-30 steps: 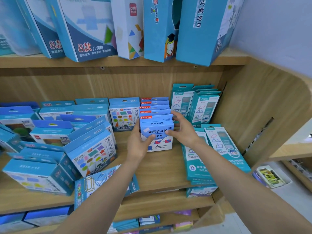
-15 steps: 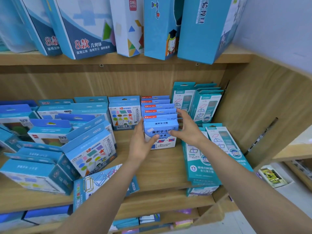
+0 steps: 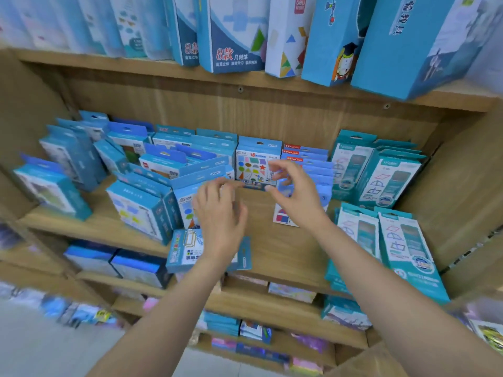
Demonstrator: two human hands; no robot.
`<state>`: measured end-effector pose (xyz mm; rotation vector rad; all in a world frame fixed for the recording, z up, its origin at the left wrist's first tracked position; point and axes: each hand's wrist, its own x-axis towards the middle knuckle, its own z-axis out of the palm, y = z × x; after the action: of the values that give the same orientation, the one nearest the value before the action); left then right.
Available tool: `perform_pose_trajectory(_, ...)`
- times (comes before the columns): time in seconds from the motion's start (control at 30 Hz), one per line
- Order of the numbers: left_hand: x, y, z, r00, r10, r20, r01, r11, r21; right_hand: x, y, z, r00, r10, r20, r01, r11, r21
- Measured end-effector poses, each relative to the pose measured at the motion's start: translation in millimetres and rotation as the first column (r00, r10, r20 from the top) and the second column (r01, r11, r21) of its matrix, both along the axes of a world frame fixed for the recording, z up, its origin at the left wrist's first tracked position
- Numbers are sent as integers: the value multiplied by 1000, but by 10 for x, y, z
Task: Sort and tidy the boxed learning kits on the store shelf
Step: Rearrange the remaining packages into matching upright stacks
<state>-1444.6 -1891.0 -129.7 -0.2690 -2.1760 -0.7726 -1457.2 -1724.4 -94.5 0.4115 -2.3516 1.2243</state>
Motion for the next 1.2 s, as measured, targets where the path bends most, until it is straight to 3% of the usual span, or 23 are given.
perform_pose_trajectory(0.1,24,-358,51,979,202,23,-200,978,-65,-74,-379,-47,977,148,151,-155,987,32)
perform_pose_trajectory(0.23,-56,-847,-53,939,290,187,-248,944,-219,-199,-780,-105,960,168,223,-191,978,84)
perform_pose_trajectory(0.37,-160,-1138,-82,948,235,216,-158,934,-321,-319,-955,-81,955,69,288,-110,985,131)
perform_pose_trajectory(0.63,-304,-1398,-87,982,85,170,-25,945,-327,-323,-1113,-113,962,-134,237,91,979,183)
perform_pose_trajectory(0.77,-331,-1471,-85,987,14,158,40,943,-331,-302,-1116,-65,944,-116,308,69,985,161)
perform_pose_trajectory(0.97,-368,-1505,-89,984,-18,179,77,940,-332,-290,-1131,-42,941,-207,269,160,969,186)
perform_pose_trajectory(1.2,-386,-1439,-57,984,-9,178,65,948,-312,-296,-1024,22,920,-187,344,87,954,286)
